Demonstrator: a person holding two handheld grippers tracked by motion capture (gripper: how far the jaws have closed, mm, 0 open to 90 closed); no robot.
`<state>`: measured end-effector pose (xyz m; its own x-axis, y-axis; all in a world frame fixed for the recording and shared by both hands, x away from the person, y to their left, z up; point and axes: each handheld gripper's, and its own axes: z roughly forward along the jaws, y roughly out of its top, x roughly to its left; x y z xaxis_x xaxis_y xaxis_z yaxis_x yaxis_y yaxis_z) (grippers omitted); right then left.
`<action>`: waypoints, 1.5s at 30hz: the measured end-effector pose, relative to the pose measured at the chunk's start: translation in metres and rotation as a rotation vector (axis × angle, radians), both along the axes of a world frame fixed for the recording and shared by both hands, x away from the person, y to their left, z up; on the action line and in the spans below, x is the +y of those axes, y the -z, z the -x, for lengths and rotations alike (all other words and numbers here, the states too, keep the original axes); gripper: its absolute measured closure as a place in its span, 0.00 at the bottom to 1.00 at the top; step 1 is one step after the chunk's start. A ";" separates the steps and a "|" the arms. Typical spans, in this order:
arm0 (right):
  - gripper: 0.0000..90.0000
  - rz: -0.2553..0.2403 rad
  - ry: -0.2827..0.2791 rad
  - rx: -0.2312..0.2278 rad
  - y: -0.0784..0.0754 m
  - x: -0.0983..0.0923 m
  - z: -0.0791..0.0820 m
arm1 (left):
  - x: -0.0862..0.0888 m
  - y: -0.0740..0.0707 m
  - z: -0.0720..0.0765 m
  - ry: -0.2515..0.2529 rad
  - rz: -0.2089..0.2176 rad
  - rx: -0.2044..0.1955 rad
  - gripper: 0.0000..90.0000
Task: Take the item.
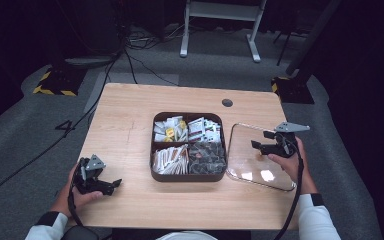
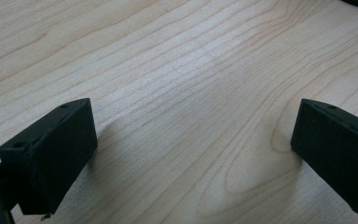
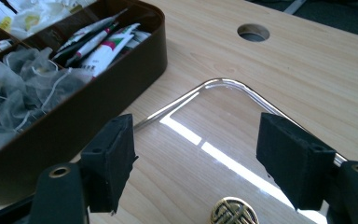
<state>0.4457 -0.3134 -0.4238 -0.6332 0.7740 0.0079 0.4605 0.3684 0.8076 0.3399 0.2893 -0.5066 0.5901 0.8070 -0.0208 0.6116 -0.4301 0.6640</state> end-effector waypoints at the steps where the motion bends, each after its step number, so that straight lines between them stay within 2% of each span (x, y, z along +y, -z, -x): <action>1: 0.32 -0.001 -0.004 -0.004 -0.001 0.002 0.000 | 0.000 0.000 0.000 -0.001 0.000 0.000 0.01; 11: 0.32 0.025 -0.050 -0.018 -0.012 0.030 -0.007 | 0.000 0.000 0.000 -0.003 0.000 -0.002 0.01; 22: 0.33 0.055 -0.125 -0.036 -0.020 0.079 -0.019 | 0.000 0.000 0.000 -0.005 0.000 -0.001 0.01; 28: 0.34 0.060 -0.155 -0.019 -0.022 0.107 -0.030 | 0.000 0.000 0.001 -0.007 0.000 0.000 0.01; 30: 0.34 0.077 -0.168 -0.011 -0.022 0.118 -0.034 | 0.000 0.000 0.000 -0.006 0.000 -0.002 0.01; 32: 0.34 0.125 -0.158 0.005 -0.020 0.133 -0.041 | 0.000 0.000 0.000 -0.006 0.001 0.000 0.01; 33: 0.34 0.126 -0.166 0.017 -0.019 0.138 -0.043 | 0.000 0.000 0.000 -0.005 0.001 0.000 0.01; 36: 0.34 0.135 -0.178 0.017 -0.016 0.148 -0.048 | 0.000 0.000 0.000 -0.006 0.001 0.000 0.01; 45: 0.34 0.157 -0.199 0.059 -0.005 0.182 -0.066 | 0.000 0.000 0.001 -0.007 0.000 0.000 0.01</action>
